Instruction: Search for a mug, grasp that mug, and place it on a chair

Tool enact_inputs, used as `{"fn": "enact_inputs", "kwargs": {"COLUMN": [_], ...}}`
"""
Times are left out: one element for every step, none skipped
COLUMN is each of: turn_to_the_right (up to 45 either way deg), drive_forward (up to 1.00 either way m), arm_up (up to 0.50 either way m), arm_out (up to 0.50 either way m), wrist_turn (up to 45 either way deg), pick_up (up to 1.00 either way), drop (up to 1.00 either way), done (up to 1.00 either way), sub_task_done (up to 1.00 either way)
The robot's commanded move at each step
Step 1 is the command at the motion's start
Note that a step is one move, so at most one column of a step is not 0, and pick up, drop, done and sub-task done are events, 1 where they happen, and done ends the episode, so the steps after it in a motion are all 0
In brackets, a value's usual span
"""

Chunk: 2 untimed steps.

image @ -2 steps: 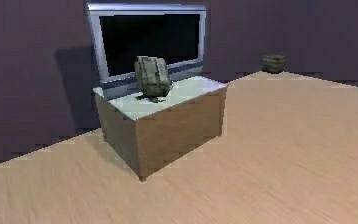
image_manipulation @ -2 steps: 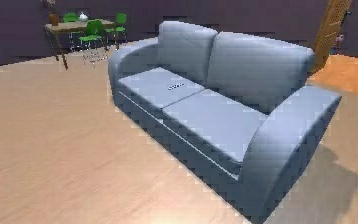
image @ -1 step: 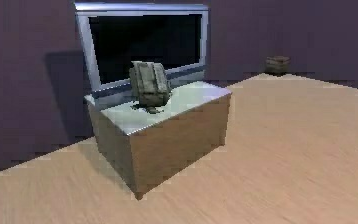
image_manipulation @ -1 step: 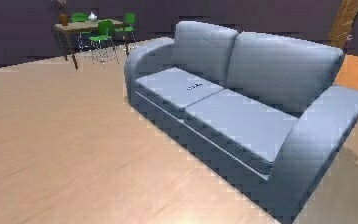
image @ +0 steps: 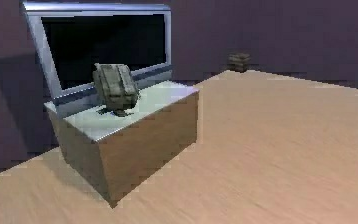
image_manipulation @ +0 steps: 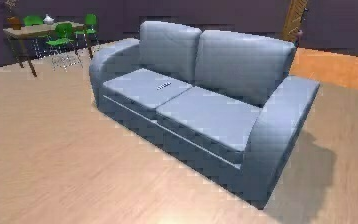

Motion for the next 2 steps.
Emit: {"fn": "enact_inputs", "kwargs": {"turn_to_the_right": [0.0,-45.0], "drive_forward": [0.80,0.00], "arm_up": [0.00,0.00], "arm_out": [0.00,0.00], "wrist_turn": [0.0,0.0], "pick_up": [0.00,0.00], "drop": [0.00,0.00], "done": [0.00,0.00], "sub_task_done": [0.00,0.00]}}
